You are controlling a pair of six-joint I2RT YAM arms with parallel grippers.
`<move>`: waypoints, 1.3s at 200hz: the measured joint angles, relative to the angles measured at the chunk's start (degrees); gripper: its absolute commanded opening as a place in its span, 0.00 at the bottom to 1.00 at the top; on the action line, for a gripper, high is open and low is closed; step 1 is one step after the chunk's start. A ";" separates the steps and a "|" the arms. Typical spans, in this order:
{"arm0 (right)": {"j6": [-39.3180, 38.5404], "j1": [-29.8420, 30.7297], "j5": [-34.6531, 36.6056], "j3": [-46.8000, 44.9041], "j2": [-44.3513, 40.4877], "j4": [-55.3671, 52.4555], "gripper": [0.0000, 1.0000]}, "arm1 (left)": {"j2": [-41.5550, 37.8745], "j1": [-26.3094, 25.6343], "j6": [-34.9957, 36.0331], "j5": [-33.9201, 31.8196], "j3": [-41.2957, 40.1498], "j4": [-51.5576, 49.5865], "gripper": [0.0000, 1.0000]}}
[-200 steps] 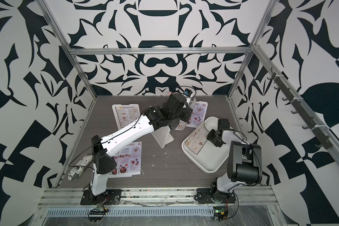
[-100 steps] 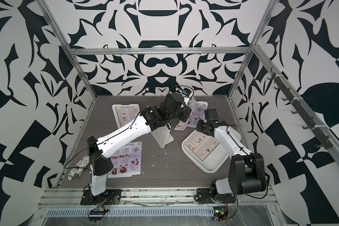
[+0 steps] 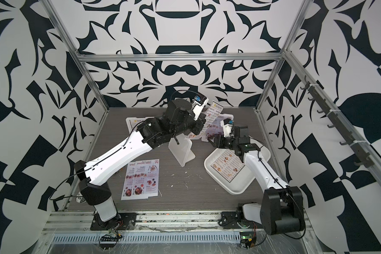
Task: Replace the menus in the menu holders
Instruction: Take out the menu from the menu holder.
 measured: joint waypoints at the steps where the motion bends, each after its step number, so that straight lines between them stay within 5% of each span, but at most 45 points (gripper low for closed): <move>1: -0.07 0.00 -0.33 -0.07 0.02 0.22 0.60 | -0.26 0.00 0.11 0.02 -0.17 -0.02 0.00; 42: -2.27 0.00 -14.78 -0.26 0.96 12.20 0.60 | -6.99 0.00 2.60 0.39 -3.32 -0.85 0.00; 96: 9.57 0.02 -27.50 -0.26 5.88 34.56 0.60 | -12.31 0.26 4.24 1.18 -7.74 -0.81 0.00; 260: 21.81 2.86 -34.27 0.87 4.37 50.47 0.60 | -13.09 4.52 1.51 8.92 -14.40 4.31 0.00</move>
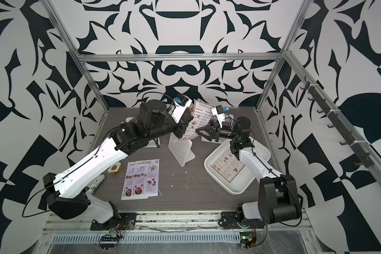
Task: Replace the menus in the menu holders
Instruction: Take out the menu from the menu holder.
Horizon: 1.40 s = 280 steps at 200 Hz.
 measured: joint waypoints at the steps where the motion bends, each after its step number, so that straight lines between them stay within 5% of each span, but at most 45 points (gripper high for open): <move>1: 0.07 0.00 0.00 -0.04 -0.09 0.07 0.60 | -0.07 0.07 -0.11 0.04 -0.22 0.13 0.00; 66: 1.51 0.00 1.46 -1.55 -2.27 -0.24 0.54 | -3.02 3.74 -3.32 1.07 -6.47 3.80 0.00; 165: 5.27 0.02 13.38 -1.68 -5.09 -9.68 0.03 | -3.98 8.33 -6.86 1.53 -14.56 10.08 0.00; 209: 5.99 1.79 19.02 -1.40 -6.40 -15.45 0.00 | -1.73 9.14 -8.46 1.22 -15.13 12.61 0.00; 238: 4.26 2.21 22.16 -0.42 -9.01 -21.86 0.00 | 0.39 9.64 -10.14 -1.55 -15.19 13.22 0.53; 280: -1.73 2.51 29.20 5.51 -13.53 -35.56 0.00 | 1.84 12.74 -16.41 -10.01 -15.37 10.36 0.65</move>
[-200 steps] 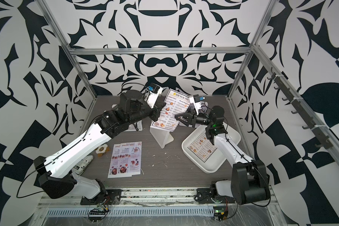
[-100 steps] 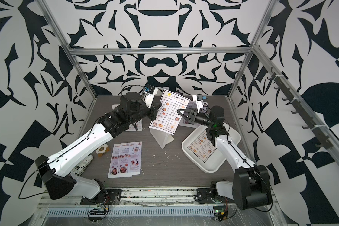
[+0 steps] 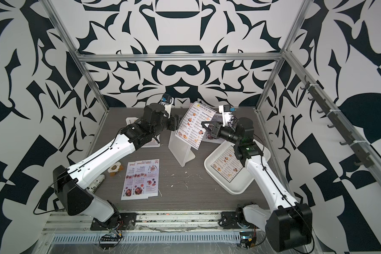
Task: Replace the menus in the menu holders
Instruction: Take out the menu from the menu holder, then insert the menu into the menu holder.
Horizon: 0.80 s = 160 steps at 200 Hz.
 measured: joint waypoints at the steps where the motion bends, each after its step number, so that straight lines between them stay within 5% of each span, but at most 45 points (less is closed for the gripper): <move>1: -0.09 0.02 0.13 0.17 -0.04 -0.31 0.00 | 0.00 0.09 -0.11 -0.13 -0.04 -0.07 0.65; 54: -9.03 6.45 10.43 13.99 0.22 -16.70 0.00 | 0.20 3.50 -8.11 -2.71 -11.10 -1.09 0.50; 160: -11.89 12.79 28.83 22.05 2.97 -32.74 0.00 | 12.48 5.90 -9.88 -0.50 -7.96 2.03 0.56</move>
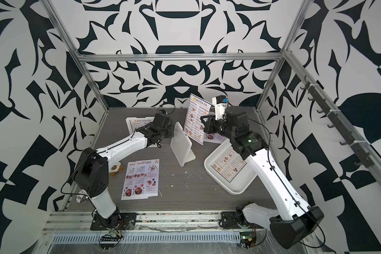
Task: Replace the menus in the menu holders
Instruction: Insert the menu into the menu holder.
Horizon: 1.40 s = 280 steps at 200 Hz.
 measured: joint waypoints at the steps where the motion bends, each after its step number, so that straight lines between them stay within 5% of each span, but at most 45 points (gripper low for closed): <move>1: 0.02 0.00 0.07 0.04 0.00 -0.02 0.00 | 0.00 0.00 -0.02 0.00 0.00 0.02 0.56; 107: 1.75 0.72 1.84 2.71 1.14 -2.95 0.00 | -7.89 0.09 -0.83 0.11 -3.13 -2.05 0.59; 280: 2.82 0.72 -1.62 3.04 1.62 -2.95 0.00 | -8.17 -0.02 -0.98 -0.42 -4.09 -3.26 0.59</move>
